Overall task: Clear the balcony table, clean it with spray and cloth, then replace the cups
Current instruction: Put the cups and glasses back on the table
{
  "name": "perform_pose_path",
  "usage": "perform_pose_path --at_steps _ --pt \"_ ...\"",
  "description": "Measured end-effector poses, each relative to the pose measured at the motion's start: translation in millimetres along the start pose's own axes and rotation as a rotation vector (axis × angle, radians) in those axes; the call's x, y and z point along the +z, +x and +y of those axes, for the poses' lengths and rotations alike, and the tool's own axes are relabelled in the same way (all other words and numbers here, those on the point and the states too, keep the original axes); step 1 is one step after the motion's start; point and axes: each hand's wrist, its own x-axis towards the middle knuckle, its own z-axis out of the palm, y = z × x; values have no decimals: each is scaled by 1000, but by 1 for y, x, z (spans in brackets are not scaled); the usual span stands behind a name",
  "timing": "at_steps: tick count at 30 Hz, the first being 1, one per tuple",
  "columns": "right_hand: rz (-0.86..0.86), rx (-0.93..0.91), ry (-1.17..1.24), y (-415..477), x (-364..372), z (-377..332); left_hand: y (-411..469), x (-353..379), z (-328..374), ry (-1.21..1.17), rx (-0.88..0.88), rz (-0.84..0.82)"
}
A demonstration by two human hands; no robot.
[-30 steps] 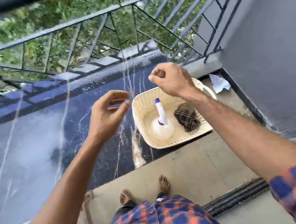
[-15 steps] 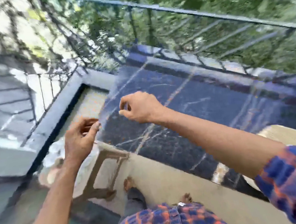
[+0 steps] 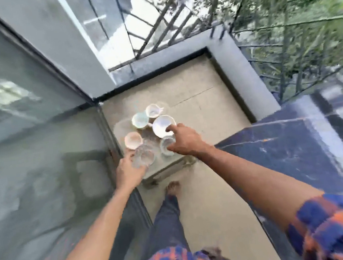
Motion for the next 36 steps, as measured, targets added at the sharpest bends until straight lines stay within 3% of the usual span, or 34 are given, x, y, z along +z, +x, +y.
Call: perform_pose_path --at_steps 4,7,19,28,32,36 --pt "4 108 2 47 36 8 29 22 -30 149 82 -38" --pt "-23 66 -64 59 66 22 45 38 -42 223 168 -16" --pt "46 52 -272 82 118 36 69 65 -33 262 233 66" --pt "128 60 -31 -7 55 32 25 10 2 167 237 165" --pt "304 87 348 -76 -13 45 -4 -18 57 41 358 340" --pt "571 174 409 -146 -77 90 -35 -19 146 -28 520 338"
